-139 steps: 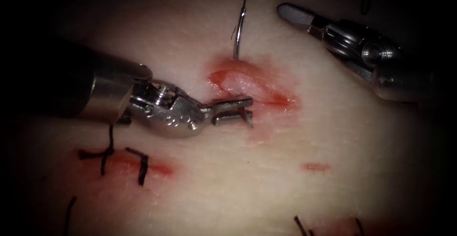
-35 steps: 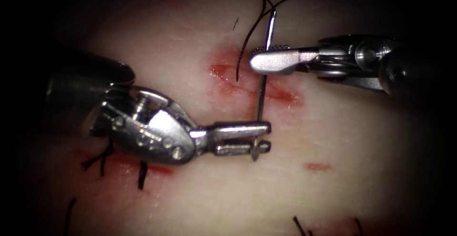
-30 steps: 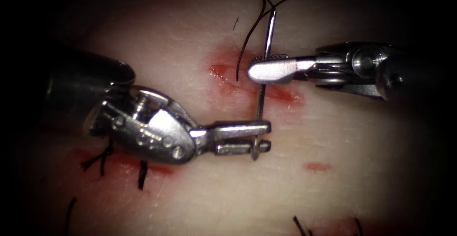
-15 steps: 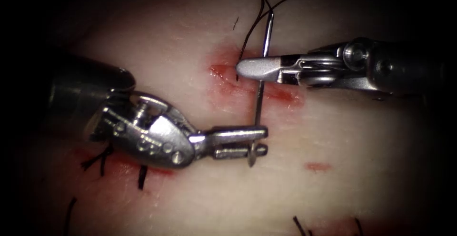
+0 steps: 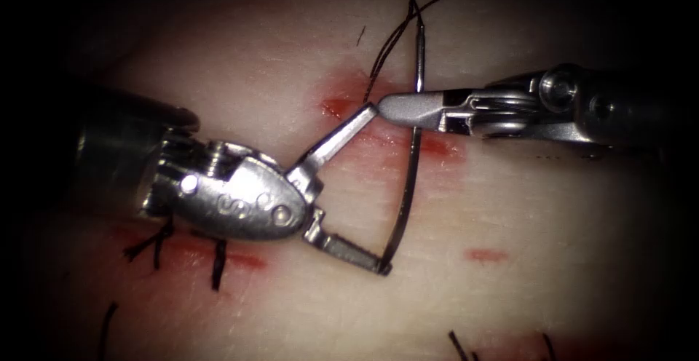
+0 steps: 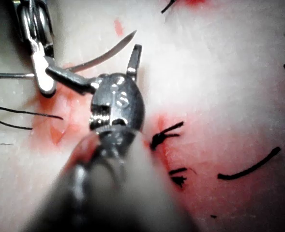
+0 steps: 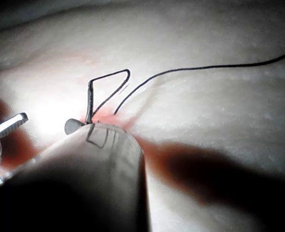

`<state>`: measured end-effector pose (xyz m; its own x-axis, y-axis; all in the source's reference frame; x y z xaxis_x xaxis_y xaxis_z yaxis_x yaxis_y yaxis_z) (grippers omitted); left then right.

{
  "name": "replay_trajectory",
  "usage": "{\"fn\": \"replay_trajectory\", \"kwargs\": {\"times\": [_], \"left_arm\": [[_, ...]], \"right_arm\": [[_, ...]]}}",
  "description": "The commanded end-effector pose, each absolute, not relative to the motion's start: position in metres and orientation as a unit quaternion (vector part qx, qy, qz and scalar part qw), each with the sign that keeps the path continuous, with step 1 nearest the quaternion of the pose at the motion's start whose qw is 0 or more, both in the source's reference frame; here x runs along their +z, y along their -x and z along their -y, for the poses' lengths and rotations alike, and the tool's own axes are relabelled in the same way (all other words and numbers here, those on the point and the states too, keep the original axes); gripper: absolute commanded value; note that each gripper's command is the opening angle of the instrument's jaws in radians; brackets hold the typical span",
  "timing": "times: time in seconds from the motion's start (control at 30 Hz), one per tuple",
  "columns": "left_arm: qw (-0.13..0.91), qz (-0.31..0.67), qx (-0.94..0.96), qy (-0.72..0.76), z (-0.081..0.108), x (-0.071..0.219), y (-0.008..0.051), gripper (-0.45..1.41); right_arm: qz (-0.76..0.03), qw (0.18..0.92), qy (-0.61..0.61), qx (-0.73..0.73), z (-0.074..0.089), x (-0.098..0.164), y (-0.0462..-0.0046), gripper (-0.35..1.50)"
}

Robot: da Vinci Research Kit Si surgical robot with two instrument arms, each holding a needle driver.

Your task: Wound Closure

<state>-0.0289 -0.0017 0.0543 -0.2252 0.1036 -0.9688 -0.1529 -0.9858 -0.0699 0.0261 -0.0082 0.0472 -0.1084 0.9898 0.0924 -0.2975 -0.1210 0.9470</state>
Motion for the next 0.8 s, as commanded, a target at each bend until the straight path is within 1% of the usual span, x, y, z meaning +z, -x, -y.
{"fn": "replay_trajectory", "kwargs": {"times": [0.03, 0.07, 0.1, 0.13, 0.17, 0.2, 0.23, 0.37, 0.4, 0.43, 0.6, 0.8], "left_arm": [[0.111, 0.008, 0.776, 0.621, 0.0017, 0.0546, 0.0289, 1.33], [0.158, 0.050, 0.766, 0.621, 0.0014, 0.0545, 0.0284, 1.16], [0.179, 0.076, 0.759, 0.621, 0.0010, 0.0544, 0.0279, 1.04], [0.181, 0.089, 0.758, 0.621, 0.0007, 0.0544, 0.0273, 0.88], [0.179, 0.097, 0.759, 0.618, 0.0004, 0.0545, 0.0268, 0.64], [0.182, 0.111, 0.762, 0.612, 0.0001, 0.0547, 0.0261, 0.32], [0.183, 0.120, 0.765, 0.606, -0.0002, 0.0548, 0.0255, 0.12], [0.192, 0.170, 0.781, 0.569, -0.0013, 0.0563, 0.0237, -0.22], [0.196, 0.180, 0.784, 0.561, -0.0016, 0.0569, 0.0232, -0.35], [0.195, 0.183, 0.786, 0.557, -0.0018, 0.0573, 0.0230, -0.43], [0.201, 0.197, 0.795, 0.537, -0.0030, 0.0598, 0.0225, -0.45], [0.188, 0.207, 0.841, 0.463, -0.0033, 0.0631, 0.0234, -0.45]], "right_arm": [[-0.423, 0.528, -0.408, 0.613, 0.0075, 0.0473, -0.0269, -0.35], [-0.430, 0.534, -0.397, 0.611, 0.0073, 0.0472, -0.0269, -0.35], [-0.439, 0.540, -0.383, 0.608, 0.0070, 0.0472, -0.0268, -0.35], [-0.444, 0.542, -0.376, 0.607, 0.0067, 0.0471, -0.0268, -0.35], [-0.452, 0.543, -0.368, 0.604, 0.0064, 0.0470, -0.0268, -0.35], [-0.463, 0.544, -0.358, 0.601, 0.0060, 0.0468, -0.0268, -0.35], [-0.470, 0.544, -0.352, 0.599, 0.0057, 0.0467, -0.0267, -0.35], [-0.498, 0.558, -0.322, 0.581, 0.0042, 0.0462, -0.0266, -0.35], [-0.504, 0.564, -0.312, 0.575, 0.0039, 0.0462, -0.0265, -0.35], [-0.509, 0.567, -0.305, 0.571, 0.0035, 0.0462, -0.0265, -0.35], [-0.530, 0.589, -0.273, 0.545, 0.0029, 0.0466, -0.0263, -0.35], [-0.546, 0.620, -0.244, 0.508, 0.0029, 0.0469, -0.0258, -0.35]]}}
